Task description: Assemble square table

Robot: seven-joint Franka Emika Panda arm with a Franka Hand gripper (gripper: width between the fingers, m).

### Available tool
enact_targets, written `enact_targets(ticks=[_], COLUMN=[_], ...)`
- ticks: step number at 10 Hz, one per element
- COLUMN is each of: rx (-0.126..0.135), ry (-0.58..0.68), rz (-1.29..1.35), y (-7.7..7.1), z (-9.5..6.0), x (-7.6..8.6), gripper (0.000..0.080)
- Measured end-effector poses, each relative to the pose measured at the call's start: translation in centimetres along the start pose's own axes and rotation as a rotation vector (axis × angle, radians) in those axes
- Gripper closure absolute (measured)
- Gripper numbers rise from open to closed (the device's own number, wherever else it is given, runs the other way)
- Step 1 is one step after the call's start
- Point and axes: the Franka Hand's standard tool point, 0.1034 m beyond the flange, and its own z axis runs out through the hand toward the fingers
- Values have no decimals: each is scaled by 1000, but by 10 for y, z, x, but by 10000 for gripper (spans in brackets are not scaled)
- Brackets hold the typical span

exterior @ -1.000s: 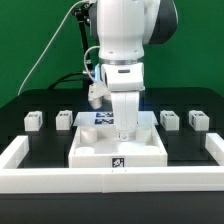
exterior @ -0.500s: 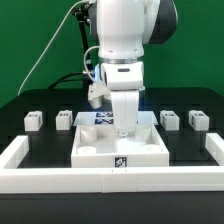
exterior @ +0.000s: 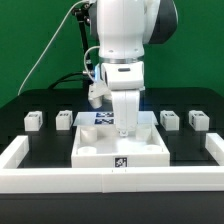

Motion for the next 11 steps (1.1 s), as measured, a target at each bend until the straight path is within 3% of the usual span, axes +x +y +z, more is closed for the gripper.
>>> enact_targets(ticks=[6, 10, 11], rx=[-31, -45, -33], ry=[24, 37, 34], rz=[35, 65, 65], y=[31, 49, 49], z=[0, -1, -1], x=[63, 86, 87], gripper=[732, 732, 732])
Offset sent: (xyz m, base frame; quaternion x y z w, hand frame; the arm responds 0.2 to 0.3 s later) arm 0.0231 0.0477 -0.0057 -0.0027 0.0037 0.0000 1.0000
